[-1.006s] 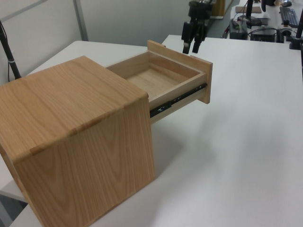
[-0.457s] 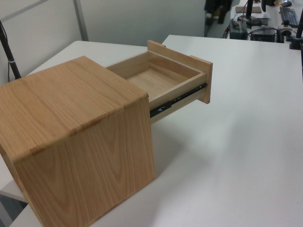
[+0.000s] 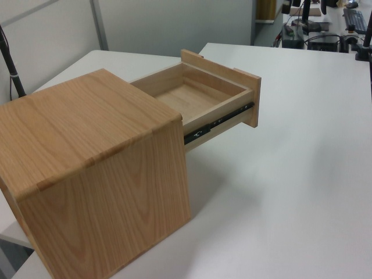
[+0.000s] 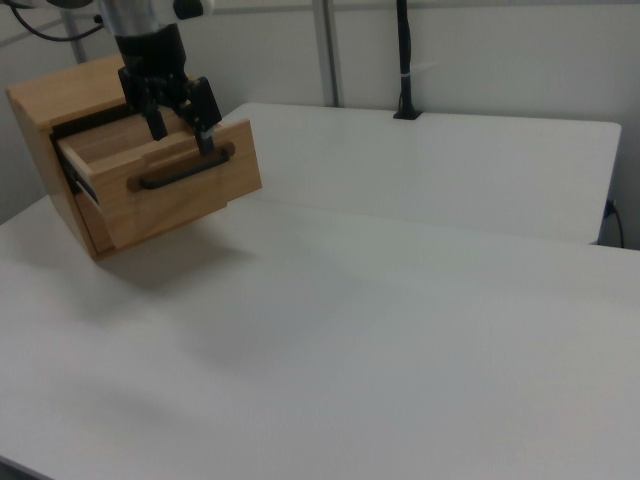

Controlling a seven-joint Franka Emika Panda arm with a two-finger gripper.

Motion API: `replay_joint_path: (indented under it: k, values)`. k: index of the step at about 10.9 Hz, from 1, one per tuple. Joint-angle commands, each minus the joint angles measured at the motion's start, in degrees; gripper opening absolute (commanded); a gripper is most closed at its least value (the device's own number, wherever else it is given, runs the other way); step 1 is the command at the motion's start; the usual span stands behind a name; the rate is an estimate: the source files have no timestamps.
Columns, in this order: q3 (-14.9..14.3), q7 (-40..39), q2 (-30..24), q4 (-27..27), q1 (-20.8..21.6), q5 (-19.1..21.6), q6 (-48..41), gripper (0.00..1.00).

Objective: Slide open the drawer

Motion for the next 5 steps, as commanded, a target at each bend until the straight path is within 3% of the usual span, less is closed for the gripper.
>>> replay_joint_path:
  k: [1,5]
  values:
    - [-0.8,-3.1,1.4,-1.3,0.0,-1.3,2.0,1.00]
    - [0.8,0.2,2.3,-1.5,-0.3,-2.1,4.7,1.00]
